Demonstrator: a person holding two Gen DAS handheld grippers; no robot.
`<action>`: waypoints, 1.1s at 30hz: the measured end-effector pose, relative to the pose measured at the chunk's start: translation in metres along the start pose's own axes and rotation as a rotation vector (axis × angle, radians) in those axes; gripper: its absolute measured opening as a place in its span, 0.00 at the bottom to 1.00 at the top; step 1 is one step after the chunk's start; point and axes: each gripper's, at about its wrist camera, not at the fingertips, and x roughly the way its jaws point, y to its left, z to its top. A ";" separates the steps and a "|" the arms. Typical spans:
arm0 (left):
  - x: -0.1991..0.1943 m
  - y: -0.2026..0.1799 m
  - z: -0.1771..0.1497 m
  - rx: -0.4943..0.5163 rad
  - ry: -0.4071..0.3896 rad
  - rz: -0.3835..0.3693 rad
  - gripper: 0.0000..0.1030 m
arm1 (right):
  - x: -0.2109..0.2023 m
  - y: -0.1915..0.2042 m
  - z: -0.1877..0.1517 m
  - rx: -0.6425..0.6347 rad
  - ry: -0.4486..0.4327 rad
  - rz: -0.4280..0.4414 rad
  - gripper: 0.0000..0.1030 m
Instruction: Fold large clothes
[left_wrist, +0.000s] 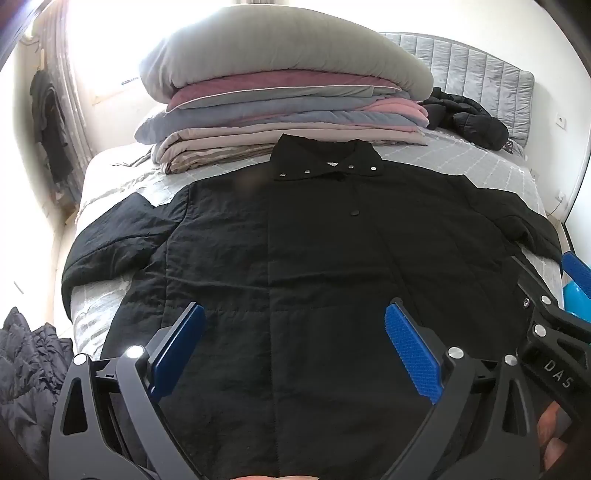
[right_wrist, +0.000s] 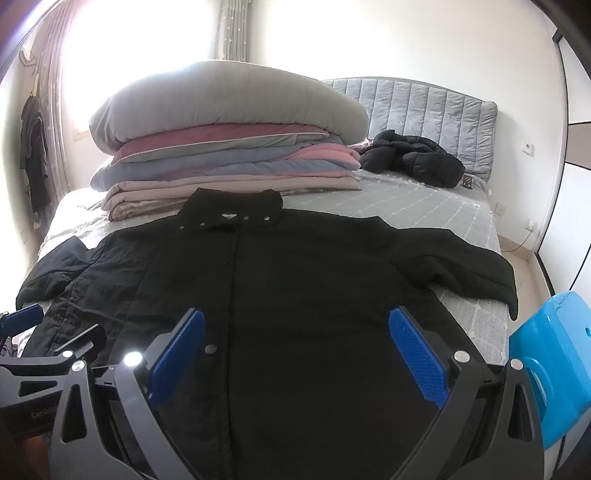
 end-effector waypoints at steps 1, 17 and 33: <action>0.001 0.002 0.000 -0.002 0.001 0.000 0.91 | 0.001 0.001 0.000 0.001 0.002 0.001 0.94; -0.001 0.007 -0.001 -0.030 0.003 0.013 0.92 | 0.004 -0.002 0.001 0.000 0.037 0.010 0.94; 0.002 0.008 -0.002 -0.034 0.009 0.014 0.92 | 0.007 -0.003 0.000 -0.006 0.053 0.014 0.94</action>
